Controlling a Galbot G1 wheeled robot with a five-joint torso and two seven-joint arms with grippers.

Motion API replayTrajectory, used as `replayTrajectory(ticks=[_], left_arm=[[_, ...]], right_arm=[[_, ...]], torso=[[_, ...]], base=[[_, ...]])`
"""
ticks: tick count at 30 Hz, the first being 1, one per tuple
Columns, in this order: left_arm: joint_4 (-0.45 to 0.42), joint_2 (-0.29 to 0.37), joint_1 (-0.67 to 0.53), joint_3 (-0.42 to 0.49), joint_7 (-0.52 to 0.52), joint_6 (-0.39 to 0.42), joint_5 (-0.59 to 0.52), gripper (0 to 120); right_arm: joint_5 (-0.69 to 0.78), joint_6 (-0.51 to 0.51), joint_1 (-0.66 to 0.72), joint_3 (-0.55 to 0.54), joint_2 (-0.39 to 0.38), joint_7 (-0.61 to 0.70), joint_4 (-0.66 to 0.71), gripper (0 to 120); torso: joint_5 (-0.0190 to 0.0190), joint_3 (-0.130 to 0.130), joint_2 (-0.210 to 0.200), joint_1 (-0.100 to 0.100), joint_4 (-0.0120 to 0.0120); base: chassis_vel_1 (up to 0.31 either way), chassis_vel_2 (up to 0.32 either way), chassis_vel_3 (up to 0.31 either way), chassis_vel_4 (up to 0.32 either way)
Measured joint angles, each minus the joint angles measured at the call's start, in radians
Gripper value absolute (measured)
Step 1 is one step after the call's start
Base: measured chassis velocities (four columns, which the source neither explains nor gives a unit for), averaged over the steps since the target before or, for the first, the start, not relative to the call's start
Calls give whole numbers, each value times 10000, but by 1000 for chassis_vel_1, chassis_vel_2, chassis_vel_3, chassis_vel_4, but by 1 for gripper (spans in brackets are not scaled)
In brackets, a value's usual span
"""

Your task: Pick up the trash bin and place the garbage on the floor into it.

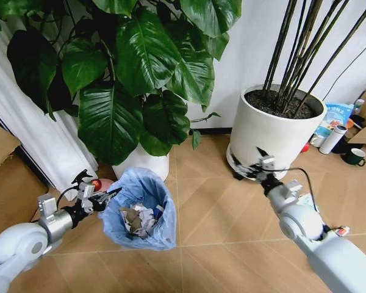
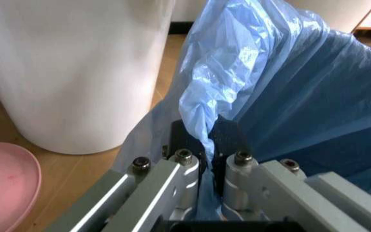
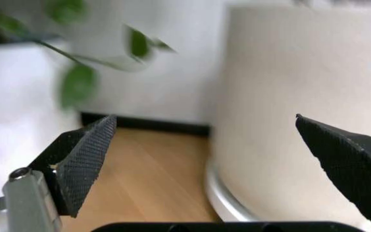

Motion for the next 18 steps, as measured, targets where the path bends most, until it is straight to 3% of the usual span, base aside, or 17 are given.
replayTrajectory(ticks=[10, 18], left_arm=[[-110, 76, 0, -26, -56, 17, 23, 0], [-120, -50, 114, -60, -6, 18, 171, 0]], right_arm=[[-434, 81, -2098, 1910, 448, 297, -586, 100], [-731, 891, -2842, 2119, 758, 325, -562, 100]], torso=[[0, 0, 0, 0, -2], [-1, 1, 0, 0, 0]], base=[[0, 0, 0, 0], [0, 0, 0, 0]])
